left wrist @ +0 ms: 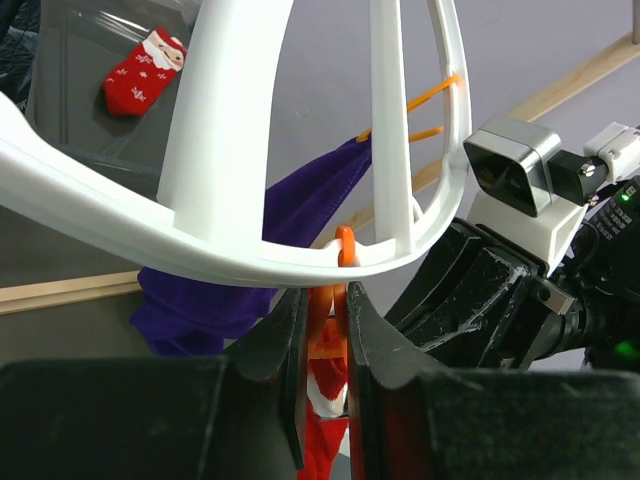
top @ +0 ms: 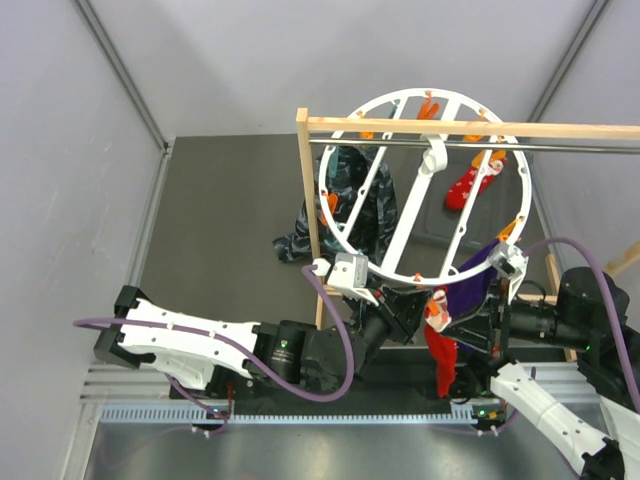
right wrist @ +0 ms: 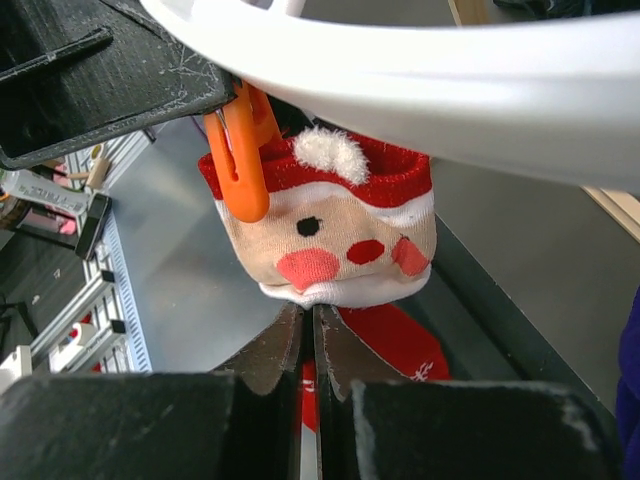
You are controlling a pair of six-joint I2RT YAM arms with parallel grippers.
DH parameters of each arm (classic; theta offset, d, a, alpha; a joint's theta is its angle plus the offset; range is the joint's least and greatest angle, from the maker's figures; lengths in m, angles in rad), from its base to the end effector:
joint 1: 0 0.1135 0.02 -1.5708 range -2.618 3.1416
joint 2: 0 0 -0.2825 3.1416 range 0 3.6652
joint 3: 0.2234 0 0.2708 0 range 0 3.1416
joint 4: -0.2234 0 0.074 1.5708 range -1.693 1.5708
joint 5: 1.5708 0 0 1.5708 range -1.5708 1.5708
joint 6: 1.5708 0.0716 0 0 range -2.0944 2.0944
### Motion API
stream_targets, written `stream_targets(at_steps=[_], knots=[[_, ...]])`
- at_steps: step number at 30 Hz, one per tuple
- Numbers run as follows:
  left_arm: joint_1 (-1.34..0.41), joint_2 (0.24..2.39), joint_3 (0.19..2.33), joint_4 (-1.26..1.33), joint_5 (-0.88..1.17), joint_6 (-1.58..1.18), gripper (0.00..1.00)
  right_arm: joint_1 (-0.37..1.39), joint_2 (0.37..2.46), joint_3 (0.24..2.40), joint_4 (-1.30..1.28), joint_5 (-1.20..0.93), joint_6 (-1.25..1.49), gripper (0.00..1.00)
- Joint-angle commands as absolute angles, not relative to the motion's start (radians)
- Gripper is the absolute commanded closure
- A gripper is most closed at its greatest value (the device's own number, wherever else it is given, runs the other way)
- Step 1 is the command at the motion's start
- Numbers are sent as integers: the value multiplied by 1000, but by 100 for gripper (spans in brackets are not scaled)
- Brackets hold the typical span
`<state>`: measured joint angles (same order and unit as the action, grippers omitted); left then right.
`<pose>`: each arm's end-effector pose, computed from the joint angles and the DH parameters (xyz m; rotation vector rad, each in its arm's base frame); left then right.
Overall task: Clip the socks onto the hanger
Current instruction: Clamp the sock onto the hanger, then rotate the hanger at the clothesline.
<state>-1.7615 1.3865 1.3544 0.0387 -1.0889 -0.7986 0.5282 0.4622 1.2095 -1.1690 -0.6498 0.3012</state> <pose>-0.0024 -0.3471 0.4434 -0.1113 1.6864 -1.1412 0.0124 0.0574 0.4093 -0.6755 1.9837 1.1653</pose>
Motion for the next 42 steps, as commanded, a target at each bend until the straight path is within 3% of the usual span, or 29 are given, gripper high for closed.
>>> stream_targets(at_steps=[1,3,7,8,11,28,38,41,42], knots=[[-1761,1393,1376,52,-1077,-816,100,545,457,1235,-1167,-658,318,100],[-1761,1390,1373,51,-1071,-816,100,546,457,1235,-1166,-650,318,100],[-1761,1362,1329,80,-1063,-821,77,545,453,1239,-1149,-649,330,100],[-1759,1352,1319,86,-1058,-821,65,545,453,1238,-1146,-649,328,100],[-1761,1344,1304,92,-1049,-821,55,545,453,1232,-1140,-649,328,100],[-1761,1239,1175,113,-896,-785,19,545,425,1197,-1068,-617,364,95],[-1761,1305,1236,180,-793,-667,19,543,411,1143,-985,-627,411,92],[-1761,1336,1281,156,-805,-638,25,543,404,1158,-991,-630,410,90],[-1761,1341,1285,155,-811,-634,35,543,400,1158,-989,-632,411,88]])
